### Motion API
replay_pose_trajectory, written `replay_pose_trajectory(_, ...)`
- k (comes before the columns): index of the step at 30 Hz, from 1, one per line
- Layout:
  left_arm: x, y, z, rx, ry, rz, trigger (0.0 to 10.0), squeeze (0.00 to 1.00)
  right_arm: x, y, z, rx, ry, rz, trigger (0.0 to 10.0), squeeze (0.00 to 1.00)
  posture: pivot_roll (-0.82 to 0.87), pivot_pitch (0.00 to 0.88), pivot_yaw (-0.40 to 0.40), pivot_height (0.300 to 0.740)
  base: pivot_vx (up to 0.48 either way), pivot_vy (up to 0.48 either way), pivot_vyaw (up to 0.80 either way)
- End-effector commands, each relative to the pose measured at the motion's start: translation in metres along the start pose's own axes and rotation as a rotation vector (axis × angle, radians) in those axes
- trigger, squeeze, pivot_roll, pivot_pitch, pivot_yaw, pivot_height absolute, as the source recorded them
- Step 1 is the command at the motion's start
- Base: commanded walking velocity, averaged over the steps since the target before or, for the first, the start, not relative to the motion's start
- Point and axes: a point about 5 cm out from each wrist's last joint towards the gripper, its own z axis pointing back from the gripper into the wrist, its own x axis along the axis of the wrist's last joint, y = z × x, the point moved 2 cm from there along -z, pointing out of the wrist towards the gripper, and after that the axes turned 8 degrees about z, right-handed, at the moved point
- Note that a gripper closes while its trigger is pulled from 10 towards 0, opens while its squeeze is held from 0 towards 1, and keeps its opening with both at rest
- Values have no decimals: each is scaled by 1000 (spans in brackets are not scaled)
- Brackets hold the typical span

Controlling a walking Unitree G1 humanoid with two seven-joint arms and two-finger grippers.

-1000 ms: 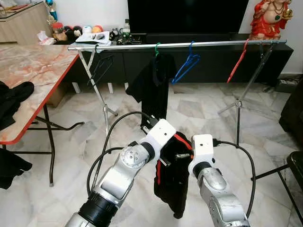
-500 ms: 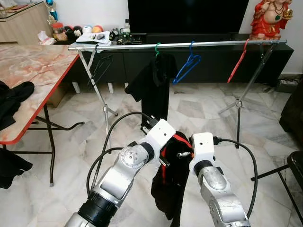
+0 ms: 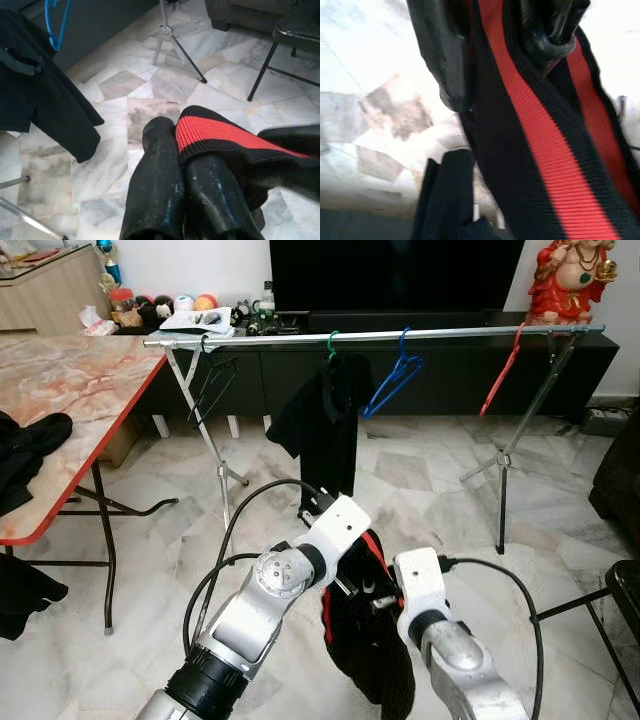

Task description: Hang hanger

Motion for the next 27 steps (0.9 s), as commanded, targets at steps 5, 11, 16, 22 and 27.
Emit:
replay_pose_trajectory(5, 1, -1, 0, -4, 9, -19, 0, 0, 27, -7, 4, -57, -125, -13, 10000, 0, 102, 73, 23, 740, 0, 0, 0)
replay_pose_trajectory(11, 1, 0, 0, -6, 10, -16, 0, 0, 35, -5, 1, -57, -185, -57, 10000, 0, 104, 76, 24, 740, 0, 0, 0)
replay_pose_trajectory(16, 1, 0, 0, -7, 11, -16, 0, 0, 25, 5, -5, 3, -140, -42, 10000, 0, 105, 77, 24, 740, 0, 0, 0)
replay_pose_trajectory(22, 1, 0, 0, -8, 11, -18, 0, 0, 26, -4, -15, -50, -143, -33, 10000, 0, 109, 80, 25, 740, 0, 0, 0)
replay_pose_trajectory(27, 1, -1, -1, -12, 11, -21, 0, 0, 31, -5, -20, -61, -179, -18, 10000, 0, 114, 80, 27, 740, 0, 0, 0)
